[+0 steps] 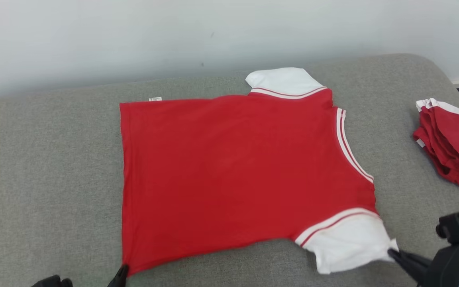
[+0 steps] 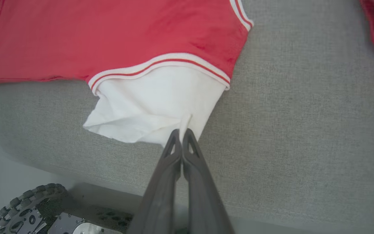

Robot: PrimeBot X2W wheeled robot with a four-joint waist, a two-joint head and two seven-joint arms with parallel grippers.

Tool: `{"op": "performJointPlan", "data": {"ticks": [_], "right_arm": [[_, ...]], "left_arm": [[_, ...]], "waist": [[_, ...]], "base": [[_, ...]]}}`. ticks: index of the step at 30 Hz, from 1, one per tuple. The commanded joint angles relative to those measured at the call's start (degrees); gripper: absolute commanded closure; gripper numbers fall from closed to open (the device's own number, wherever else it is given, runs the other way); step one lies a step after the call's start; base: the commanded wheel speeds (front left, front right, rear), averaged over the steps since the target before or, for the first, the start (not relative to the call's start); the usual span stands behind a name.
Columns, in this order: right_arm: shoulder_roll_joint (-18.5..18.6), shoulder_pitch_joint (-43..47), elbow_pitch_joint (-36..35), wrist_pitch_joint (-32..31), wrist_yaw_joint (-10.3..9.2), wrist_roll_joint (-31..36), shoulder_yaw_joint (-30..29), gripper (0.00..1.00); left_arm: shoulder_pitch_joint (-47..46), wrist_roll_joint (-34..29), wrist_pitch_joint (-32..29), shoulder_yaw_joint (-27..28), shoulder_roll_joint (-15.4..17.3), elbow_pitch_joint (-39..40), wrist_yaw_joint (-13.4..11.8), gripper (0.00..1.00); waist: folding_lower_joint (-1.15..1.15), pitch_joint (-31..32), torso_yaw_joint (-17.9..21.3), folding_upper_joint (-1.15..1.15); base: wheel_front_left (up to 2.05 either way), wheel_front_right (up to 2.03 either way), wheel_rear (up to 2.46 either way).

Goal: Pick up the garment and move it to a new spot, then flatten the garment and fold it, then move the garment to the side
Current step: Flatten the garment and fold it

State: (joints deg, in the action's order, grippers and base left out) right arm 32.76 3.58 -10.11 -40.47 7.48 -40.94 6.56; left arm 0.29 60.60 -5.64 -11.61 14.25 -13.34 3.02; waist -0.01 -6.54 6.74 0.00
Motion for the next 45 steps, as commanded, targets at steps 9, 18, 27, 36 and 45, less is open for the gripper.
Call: {"op": "performJointPlan", "data": {"ticks": [9, 18, 27, 36, 45], "right_arm": [[-3.32, 6.62, -2.26, -6.01, 0.02, -1.54, -5.85, 1.0], [-3.67, 1.72, -6.79, 0.34, 0.02, 0.09, -6.04, 1.0], [-0.31, -7.54, -3.5, 9.33, 0.02, 4.47, -2.05, 1.0], [1.32, -17.37, 3.41, 18.78, 0.02, 8.59, 1.55, 1.0], [1.26, -23.81, 9.8, 25.78, 0.02, 9.32, 4.37, 1.0]], "left_arm": [[2.38, -1.6, 0.57, -0.42, 1.41, -0.67, -0.82, 1.0], [-1.06, -1.69, 4.12, 1.08, 0.44, 1.55, -0.11, 1.0], [-7.16, -3.02, 3.53, -0.2, -1.01, 2.6, -1.49, 1.0], [-13.18, -4.67, 3.97, -1.35, -2.23, 3.13, -2.84, 1.0], [-19.27, -7.15, 7.16, -1.7, -3.14, -0.05, -2.7, 1.0]], "waist": [[0.01, -0.21, -0.91, 0.0], [0.01, -1.75, -1.56, 0.0], [0.01, -3.57, -2.77, 0.0], [0.01, -6.73, -4.35, 0.0], [0.01, -9.88, -4.72, 0.0]], "base": [[0.0, 0.0, 0.0], [0.0, 0.0, 0.0], [0.0, 0.0, 0.0], [0.0, 0.0, 0.0], [0.0, 0.0, 0.0]]}}
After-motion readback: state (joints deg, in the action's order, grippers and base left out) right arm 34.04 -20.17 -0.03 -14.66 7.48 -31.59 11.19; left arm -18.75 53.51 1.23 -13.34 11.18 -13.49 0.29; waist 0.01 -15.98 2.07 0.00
